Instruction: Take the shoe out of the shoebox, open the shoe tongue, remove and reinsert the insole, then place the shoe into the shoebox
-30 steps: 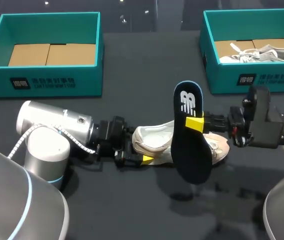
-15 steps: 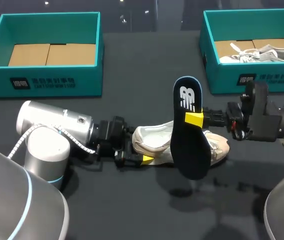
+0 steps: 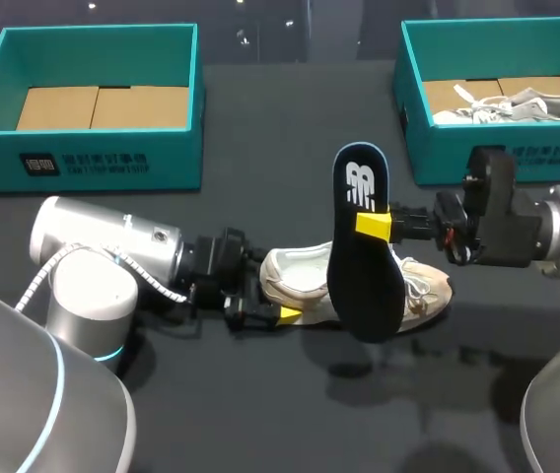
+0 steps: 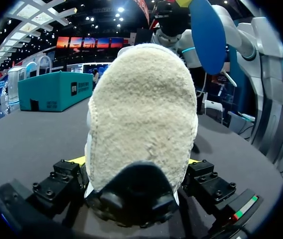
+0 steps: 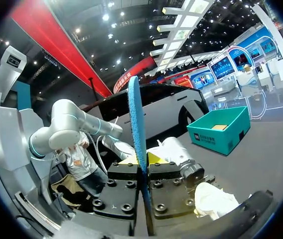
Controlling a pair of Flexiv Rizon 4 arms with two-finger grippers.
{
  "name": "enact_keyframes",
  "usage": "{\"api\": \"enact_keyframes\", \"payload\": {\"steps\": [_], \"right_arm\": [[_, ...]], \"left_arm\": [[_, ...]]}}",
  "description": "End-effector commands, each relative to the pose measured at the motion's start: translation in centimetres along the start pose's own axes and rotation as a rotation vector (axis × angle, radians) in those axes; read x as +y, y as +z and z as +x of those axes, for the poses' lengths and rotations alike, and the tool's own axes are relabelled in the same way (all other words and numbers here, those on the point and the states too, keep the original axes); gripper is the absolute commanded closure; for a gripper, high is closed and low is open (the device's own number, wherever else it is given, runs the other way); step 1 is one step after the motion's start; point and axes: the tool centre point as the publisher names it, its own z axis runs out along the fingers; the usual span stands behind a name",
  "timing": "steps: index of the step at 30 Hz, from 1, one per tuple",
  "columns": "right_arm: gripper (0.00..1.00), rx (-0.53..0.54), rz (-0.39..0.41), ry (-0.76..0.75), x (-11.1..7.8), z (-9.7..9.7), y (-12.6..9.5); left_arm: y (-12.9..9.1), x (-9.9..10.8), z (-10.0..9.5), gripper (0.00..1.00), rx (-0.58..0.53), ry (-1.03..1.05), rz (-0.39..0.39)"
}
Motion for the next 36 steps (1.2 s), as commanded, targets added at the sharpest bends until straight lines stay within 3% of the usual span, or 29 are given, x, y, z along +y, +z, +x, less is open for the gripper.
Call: {"api": "enact_keyframes", "payload": {"steps": [1, 9, 15, 27, 36], "right_arm": [[1.0, -0.003, 0.002, 0.001, 0.0, 0.1, 0.1], [1.0, -0.003, 0.002, 0.001, 0.0, 0.1, 0.1], [1.0, -0.003, 0.002, 0.001, 0.0, 0.1, 0.1], [1.0, -0.003, 0.002, 0.001, 0.0, 0.1, 0.1], [1.0, -0.003, 0.002, 0.001, 0.0, 0.1, 0.1]], "left_arm": [[-0.9, 0.0, 0.2, 0.0, -0.005, -0.008, -0.035], [-2.7, 0.0, 0.5, 0.0, 0.016, -0.051, -0.154], [-5.0, -0.2, 0.8, 0.0, -0.005, -0.058, -0.392], [-5.0, -0.2, 0.8, 0.0, -0.005, -0.058, -0.392], [-6.1, -2.6, 0.3, 0.0, -0.008, -0.145, -0.612]]}}
